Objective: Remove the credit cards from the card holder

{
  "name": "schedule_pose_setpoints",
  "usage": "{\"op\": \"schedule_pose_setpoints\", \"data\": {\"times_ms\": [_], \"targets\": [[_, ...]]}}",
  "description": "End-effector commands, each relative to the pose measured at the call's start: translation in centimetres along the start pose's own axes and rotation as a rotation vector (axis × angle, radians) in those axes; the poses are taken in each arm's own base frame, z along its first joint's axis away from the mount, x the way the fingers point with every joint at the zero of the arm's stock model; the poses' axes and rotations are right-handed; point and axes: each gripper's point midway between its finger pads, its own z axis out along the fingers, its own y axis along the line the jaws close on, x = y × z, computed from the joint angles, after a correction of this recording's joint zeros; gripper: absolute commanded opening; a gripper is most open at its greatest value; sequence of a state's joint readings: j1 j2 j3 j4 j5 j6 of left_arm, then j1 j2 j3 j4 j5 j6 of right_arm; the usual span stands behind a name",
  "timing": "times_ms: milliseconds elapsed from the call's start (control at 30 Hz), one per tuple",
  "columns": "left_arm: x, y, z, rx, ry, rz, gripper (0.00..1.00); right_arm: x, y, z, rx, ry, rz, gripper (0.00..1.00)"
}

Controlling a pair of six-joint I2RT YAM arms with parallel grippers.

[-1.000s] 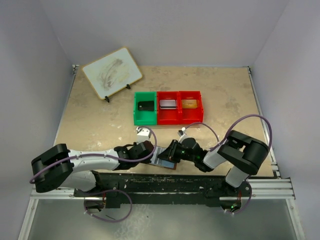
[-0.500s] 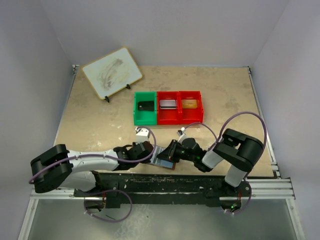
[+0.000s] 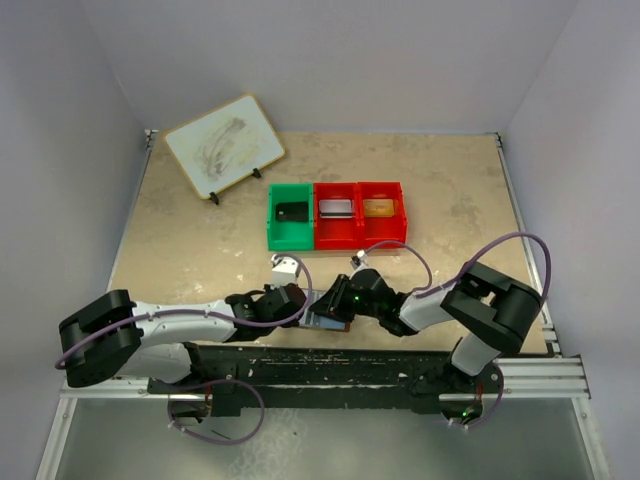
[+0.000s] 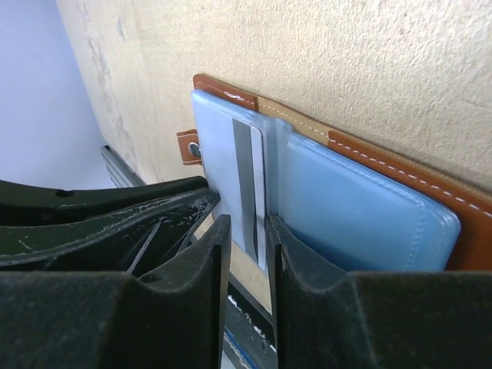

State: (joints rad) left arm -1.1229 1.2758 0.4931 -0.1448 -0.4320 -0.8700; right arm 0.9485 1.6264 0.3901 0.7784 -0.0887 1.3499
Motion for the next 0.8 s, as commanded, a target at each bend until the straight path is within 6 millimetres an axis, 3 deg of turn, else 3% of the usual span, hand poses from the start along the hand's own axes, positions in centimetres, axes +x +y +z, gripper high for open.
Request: {"op": "schedule_pose_setpoints", "data": {"times_ms": [0,133,300,333,400,767], "targets": [[1.5,-4.4,-0.8,0.184,0.082,0.004,0.07,-0.8,-1.5,0.8,0.059,-0.062,-0.032,0.28],[2.3,-5.2,-0.7,0.208,0.104,0.051,0.05,0.5,-0.7,2.0,-0.001,0.016,-0.067,0.28],[2.9,-6.0,-1.0,0.232,0.11,0.087,0.0,0.3,-0.5,2.3,0.003,-0.004,-0.087,0.21],[3.0,-6.0,-0.9,0.231,0.109,0.083,0.0,0.1,-0.4,2.3,0.012,-0.013,-0.101,0.18],[2.9,-5.6,-0.8,0.214,0.102,0.072,0.0,-0.2,-0.2,2.0,0.022,-0.025,-0.145,0.01],[2.6,-3.6,-0.4,0.109,0.067,0.046,0.0,-0.3,-0.2,-0.4,0.017,-0.028,-0.133,0.0]]}}
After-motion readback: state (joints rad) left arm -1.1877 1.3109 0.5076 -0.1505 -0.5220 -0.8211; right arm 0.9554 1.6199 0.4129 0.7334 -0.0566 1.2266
